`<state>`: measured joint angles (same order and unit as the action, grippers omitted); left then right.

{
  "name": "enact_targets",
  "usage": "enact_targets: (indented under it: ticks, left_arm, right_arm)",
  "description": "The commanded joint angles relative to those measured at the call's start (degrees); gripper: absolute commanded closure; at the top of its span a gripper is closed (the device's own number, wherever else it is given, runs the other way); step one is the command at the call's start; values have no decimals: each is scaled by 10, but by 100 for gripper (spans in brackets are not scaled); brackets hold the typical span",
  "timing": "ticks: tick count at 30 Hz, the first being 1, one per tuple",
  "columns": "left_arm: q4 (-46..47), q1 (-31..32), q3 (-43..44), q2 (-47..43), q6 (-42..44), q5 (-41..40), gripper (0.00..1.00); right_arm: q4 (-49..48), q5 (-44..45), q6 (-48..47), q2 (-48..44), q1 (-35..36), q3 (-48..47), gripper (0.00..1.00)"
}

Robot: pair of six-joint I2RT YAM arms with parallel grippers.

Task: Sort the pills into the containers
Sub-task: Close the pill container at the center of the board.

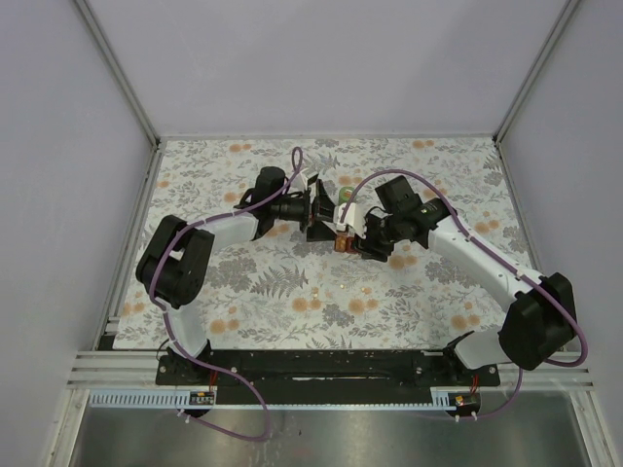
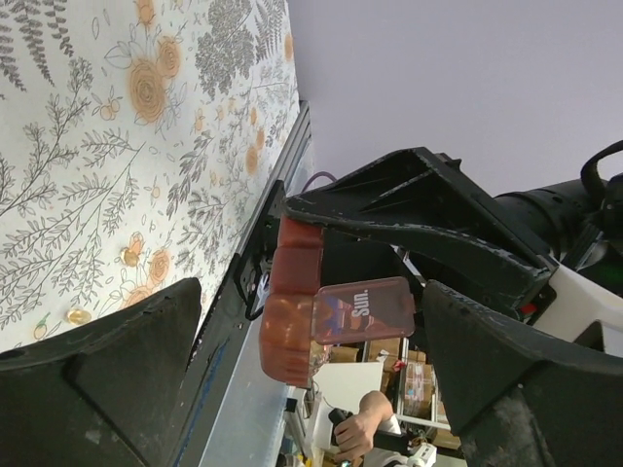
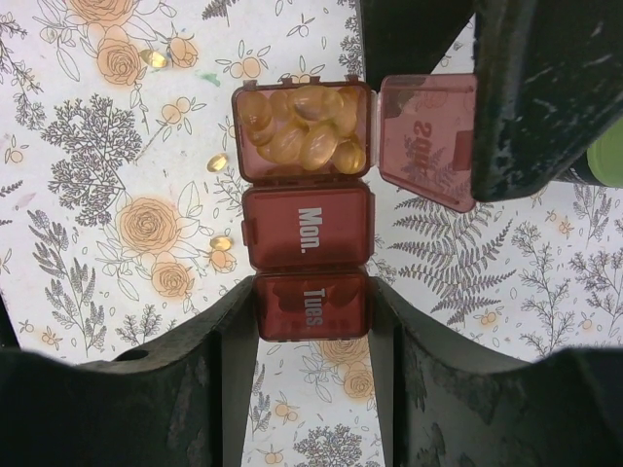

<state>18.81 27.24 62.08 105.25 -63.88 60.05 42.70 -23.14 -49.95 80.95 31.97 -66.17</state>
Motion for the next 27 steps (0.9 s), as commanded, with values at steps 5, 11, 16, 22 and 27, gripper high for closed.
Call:
enact_targets:
  ticks: [5,11,16,22,27]
  left_arm:
    - [77,-3,-5,-1,-41,24,1]
    - [96,-4,-7,7,-56,25,1]
    - [112,-6,-14,14,-70,24,1]
    - [115,-10,-17,18,-75,24,1]
    - [97,-9,-19,17,-61,20,1]
  right_arm:
    - [-24,11,9,-16,9,3,93]
    - [-28,12,10,-22,12,5,93]
    - [-31,13,10,-25,13,7,94]
    - [-31,16,11,-31,14,10,94]
    - [-34,17,13,-30,15,11,94]
